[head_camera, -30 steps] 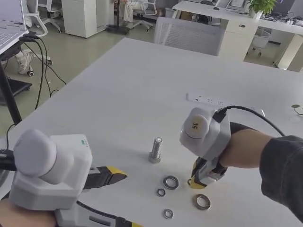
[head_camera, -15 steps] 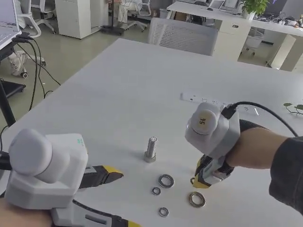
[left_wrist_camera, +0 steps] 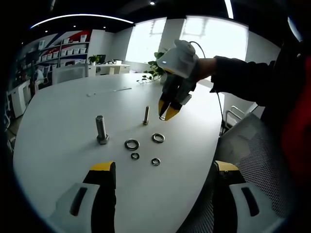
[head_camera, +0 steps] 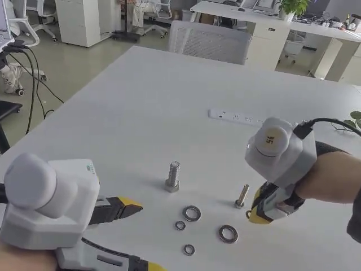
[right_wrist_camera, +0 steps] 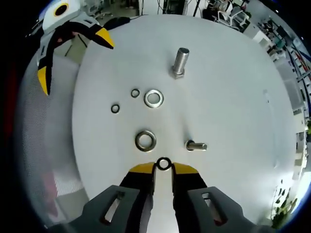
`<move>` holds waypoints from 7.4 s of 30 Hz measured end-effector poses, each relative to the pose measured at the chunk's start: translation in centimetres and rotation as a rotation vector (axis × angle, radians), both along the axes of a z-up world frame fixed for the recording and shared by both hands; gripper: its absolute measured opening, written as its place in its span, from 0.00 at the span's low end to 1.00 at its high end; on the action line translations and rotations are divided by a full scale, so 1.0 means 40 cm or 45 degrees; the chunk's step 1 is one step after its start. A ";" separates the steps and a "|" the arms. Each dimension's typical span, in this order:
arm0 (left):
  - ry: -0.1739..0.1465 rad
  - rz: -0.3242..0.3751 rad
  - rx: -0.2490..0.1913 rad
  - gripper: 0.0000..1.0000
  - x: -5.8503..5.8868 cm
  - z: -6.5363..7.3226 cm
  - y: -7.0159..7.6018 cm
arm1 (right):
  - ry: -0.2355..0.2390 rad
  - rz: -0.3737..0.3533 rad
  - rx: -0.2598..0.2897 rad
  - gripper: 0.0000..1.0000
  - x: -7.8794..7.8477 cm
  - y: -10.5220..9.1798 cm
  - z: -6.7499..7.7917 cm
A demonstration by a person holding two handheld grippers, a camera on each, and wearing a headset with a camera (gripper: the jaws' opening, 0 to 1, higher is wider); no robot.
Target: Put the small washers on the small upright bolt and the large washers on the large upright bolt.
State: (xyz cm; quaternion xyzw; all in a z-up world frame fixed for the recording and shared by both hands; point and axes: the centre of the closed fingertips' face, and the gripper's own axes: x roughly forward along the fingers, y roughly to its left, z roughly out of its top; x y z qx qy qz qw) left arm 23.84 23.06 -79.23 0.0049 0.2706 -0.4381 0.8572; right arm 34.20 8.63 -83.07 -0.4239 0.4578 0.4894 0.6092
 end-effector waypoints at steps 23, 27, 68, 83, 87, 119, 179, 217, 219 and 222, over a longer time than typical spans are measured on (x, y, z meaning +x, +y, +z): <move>0.000 -0.004 0.012 0.81 -0.006 -0.001 -0.002 | -0.110 -0.011 0.027 0.14 0.056 -0.002 0.077; 0.004 -0.003 0.012 0.81 -0.007 -0.003 0.000 | -0.122 0.000 0.033 0.14 0.064 0.015 0.083; 0.029 0.022 0.011 0.81 -0.007 -0.015 0.009 | -0.076 0.046 -0.001 0.14 0.106 0.041 0.031; 0.038 0.030 0.014 0.81 -0.002 -0.016 0.009 | -0.038 0.040 -0.001 0.14 0.108 0.045 -0.015; 0.041 0.031 0.015 0.81 -0.002 -0.017 0.009 | -0.020 0.034 0.000 0.14 0.109 0.044 -0.033; 0.055 0.024 0.025 0.81 -0.004 -0.026 0.016 | 0.014 0.005 0.019 0.16 0.102 0.043 -0.083; 0.017 -0.004 0.033 0.81 -0.009 -0.009 0.001 | 0.004 0.073 0.119 0.20 -0.123 0.067 -0.009; 0.008 0.006 0.030 0.80 -0.015 -0.003 0.011 | 0.099 0.353 0.072 0.19 -0.194 0.270 -0.099; 0.009 0.005 0.028 0.80 -0.014 -0.002 0.011 | 0.101 0.352 0.068 0.19 -0.195 0.268 -0.104; 0.008 0.007 0.028 0.80 -0.013 -0.002 0.011 | 0.102 0.349 0.062 0.19 -0.194 0.265 -0.109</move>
